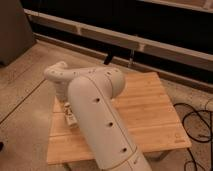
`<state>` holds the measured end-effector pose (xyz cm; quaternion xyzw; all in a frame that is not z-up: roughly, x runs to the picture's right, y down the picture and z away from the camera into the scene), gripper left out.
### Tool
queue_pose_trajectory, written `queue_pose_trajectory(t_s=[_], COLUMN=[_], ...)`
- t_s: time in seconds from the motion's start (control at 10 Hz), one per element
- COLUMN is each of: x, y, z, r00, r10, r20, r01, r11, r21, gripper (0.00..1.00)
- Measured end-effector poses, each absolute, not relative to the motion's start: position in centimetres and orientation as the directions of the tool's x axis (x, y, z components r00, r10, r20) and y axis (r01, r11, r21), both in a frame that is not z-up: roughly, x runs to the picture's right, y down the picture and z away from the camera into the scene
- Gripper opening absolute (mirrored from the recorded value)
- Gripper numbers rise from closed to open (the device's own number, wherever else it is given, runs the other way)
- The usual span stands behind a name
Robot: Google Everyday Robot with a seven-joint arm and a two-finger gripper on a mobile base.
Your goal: Place the bottle in the ceramic bowl
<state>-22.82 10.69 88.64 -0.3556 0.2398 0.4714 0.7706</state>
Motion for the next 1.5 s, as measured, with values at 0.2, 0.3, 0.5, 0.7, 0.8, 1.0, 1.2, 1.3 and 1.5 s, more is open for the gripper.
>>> queue_pose_trajectory(t_s=[0.2, 0.3, 0.5, 0.7, 0.8, 1.0, 1.2, 1.3, 1.5], x=[-23.7, -24.5, -24.6, -24.1, -24.2, -24.4, -22.9, -22.0, -19.6], y=[7.0, 4.2, -0.6, -2.9, -2.8, -2.5, -2.4, -2.9, -4.2], z=[87.0, 84.9, 81.0, 79.2, 79.2, 79.4, 81.3, 82.2, 83.4], r00=[0.455, 0.479, 0.496, 0.495, 0.497, 0.499, 0.479, 0.458, 0.411], r10=[0.632, 0.675, 0.739, 0.77, 0.769, 0.763, 0.751, 0.757, 0.772], r20=[-0.627, -0.561, -0.455, -0.402, -0.403, -0.41, -0.455, -0.467, -0.484], r01=[-0.89, -0.877, -0.866, -0.866, -0.865, -0.864, -0.877, -0.888, -0.911], r11=[0.312, 0.337, 0.381, 0.399, 0.4, 0.401, 0.388, 0.37, 0.333], r21=[-0.333, -0.343, -0.325, -0.303, -0.303, -0.306, -0.283, -0.272, -0.243], gripper=[0.0, 0.0, 0.0, 0.0, 0.0, 0.0, 0.0, 0.0, 0.0])
